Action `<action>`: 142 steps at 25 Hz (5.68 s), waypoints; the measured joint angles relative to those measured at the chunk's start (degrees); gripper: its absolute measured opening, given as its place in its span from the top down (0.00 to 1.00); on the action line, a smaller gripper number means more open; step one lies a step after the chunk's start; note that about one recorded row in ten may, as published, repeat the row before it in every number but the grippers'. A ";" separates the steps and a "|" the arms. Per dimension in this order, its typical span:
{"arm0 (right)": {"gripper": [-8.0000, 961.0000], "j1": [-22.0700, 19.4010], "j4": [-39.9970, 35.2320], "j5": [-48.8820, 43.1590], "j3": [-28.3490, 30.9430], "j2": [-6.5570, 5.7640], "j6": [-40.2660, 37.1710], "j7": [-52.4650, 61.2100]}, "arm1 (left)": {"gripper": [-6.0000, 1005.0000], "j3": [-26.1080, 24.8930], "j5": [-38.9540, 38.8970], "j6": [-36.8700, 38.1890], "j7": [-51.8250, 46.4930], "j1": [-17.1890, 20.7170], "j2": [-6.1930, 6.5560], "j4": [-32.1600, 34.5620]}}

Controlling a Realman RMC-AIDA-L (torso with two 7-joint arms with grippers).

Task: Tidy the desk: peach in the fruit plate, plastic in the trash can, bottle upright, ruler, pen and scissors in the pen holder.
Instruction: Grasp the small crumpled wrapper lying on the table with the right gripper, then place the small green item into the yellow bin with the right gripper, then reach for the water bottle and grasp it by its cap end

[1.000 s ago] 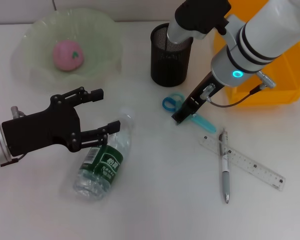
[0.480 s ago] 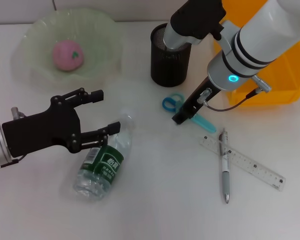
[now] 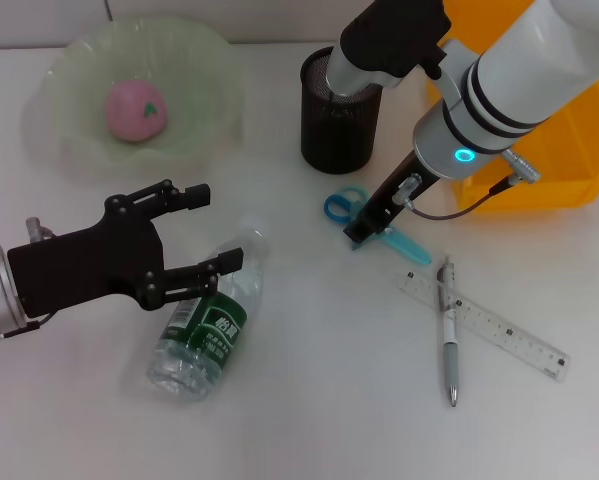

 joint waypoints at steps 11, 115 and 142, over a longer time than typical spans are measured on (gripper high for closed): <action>0.48 1.21 2.91 0.48 0.00 0.00 1.56 0.00 | 0.18 0.00 0.00 -0.07 0.16 -0.18 0.07 -0.22; 0.18 -37.53 -3.55 42.15 38.60 -1.12 -24.09 -71.55 | 0.18 25.09 14.44 -22.00 -68.31 12.85 -0.30 53.93; 0.18 -36.39 -1.90 36.76 38.08 -0.70 -22.02 -71.78 | 0.19 46.04 48.52 -23.48 -103.76 -7.99 -0.82 47.54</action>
